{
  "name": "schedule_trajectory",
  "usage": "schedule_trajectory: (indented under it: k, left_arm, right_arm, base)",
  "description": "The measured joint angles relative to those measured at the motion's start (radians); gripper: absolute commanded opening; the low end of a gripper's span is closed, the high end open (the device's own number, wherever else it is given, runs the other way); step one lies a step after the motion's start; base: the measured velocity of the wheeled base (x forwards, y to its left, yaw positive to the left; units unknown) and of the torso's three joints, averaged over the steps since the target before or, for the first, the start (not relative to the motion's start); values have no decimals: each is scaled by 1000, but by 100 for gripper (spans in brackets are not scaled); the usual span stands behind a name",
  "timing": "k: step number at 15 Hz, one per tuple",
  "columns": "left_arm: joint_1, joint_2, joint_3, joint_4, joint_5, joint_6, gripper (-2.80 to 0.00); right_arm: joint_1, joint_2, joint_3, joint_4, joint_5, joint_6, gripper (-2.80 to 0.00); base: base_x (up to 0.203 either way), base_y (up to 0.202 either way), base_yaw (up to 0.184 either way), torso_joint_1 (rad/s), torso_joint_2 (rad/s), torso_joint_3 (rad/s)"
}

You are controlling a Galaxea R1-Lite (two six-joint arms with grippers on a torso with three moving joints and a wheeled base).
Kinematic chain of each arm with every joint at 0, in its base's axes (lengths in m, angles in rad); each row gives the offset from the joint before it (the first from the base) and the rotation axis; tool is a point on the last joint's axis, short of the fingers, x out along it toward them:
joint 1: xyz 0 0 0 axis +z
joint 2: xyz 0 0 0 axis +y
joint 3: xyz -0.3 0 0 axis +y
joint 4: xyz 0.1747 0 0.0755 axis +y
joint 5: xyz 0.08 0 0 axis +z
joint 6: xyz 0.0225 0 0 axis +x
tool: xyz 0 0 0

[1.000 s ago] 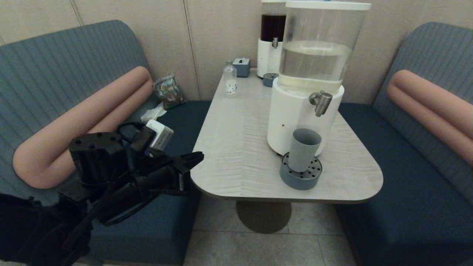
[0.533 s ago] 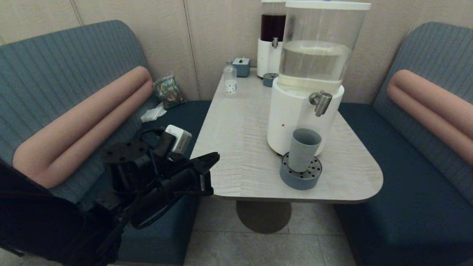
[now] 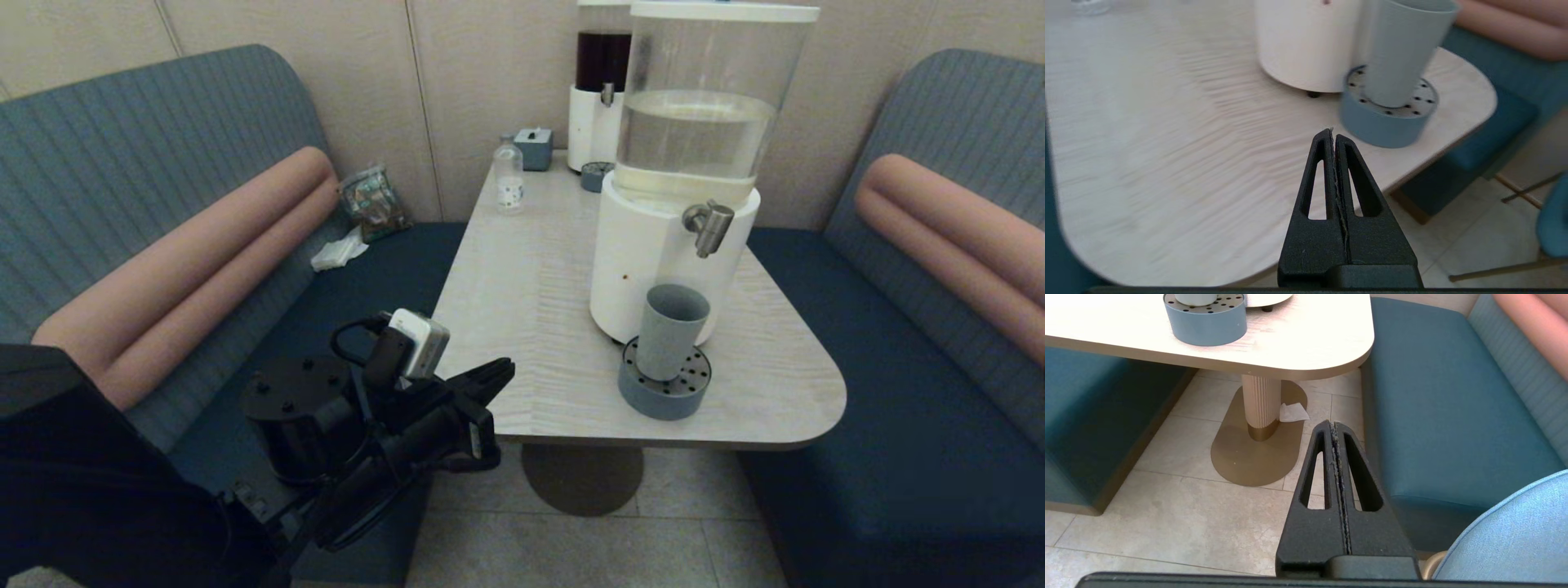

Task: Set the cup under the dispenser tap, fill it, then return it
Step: Place the cup next to the water dispenser

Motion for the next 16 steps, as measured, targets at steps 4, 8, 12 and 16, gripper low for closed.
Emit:
schedule_trajectory:
  k: [4,8,12,16]
  left_arm:
    - [-31,39,2,-37,2,7,-280]
    - [-81,63,-4,-37,10,7,-280]
    - [-108,36,-14,-37,105,15,0]
    - [-130,7,-12,-37,121,32,0]
  right_arm:
    - [0,0,0,0,0,0,-280]
    - [0,0,0,-1,0,0,-280]
    - [0,0,0,-1,0,0,-280]
    - [0,0,0,0,1,0,-280]
  base:
    - [0,0,0,0,0,0]
    - [0,0,0,0,0,0]
    - [0,0,0,0,0,0]
    - [0,0,0,0,0,0]
